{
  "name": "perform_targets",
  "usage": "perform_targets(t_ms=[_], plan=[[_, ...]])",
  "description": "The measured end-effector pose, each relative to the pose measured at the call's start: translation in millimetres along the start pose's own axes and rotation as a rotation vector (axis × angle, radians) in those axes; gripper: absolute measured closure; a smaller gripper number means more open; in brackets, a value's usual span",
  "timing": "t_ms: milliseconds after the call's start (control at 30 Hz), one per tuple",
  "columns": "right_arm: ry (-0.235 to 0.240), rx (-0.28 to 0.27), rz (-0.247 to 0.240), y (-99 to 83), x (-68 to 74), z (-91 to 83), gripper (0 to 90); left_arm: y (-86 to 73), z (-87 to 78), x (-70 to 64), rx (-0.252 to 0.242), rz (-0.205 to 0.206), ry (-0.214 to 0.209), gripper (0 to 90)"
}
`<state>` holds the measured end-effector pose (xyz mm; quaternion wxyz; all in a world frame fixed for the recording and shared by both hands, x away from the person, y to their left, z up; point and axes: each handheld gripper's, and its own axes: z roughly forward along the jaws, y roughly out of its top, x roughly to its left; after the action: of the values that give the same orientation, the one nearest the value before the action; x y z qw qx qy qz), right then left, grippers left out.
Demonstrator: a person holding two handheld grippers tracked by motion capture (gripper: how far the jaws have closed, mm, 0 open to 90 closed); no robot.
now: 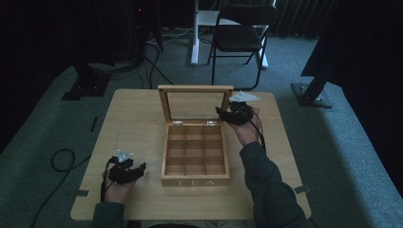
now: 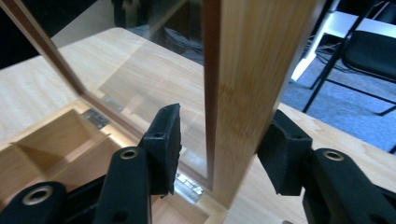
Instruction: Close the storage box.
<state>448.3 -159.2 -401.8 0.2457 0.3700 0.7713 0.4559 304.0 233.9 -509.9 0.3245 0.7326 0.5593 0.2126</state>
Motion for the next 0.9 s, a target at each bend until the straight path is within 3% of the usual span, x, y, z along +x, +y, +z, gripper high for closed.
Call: perform_targets(t_ms=[167, 567, 700, 900], plan=[[-0.007, 0.007, -0.034, -3.2, 6.1, -6.5, 50.6, 29.8, -5.1, -8.8, -0.042, 0.051, -0.019, 47.6], [-0.024, 0.007, -0.033, -7.1, 13.3, -11.8, 49.6, 96.3, -4.3, -19.1, -0.143, 0.092, -0.079, 48.8], [-0.025, 0.009, -0.023, -7.1, 13.7, -12.4, 49.6, 115.8, -9.8, -22.1, -0.183, 0.079, -0.134, 58.5], [-0.014, 0.005, -0.013, -8.3, 12.5, -14.2, 49.7, 135.2, -17.9, -30.4, -0.225, 0.088, -0.148, 64.6]])
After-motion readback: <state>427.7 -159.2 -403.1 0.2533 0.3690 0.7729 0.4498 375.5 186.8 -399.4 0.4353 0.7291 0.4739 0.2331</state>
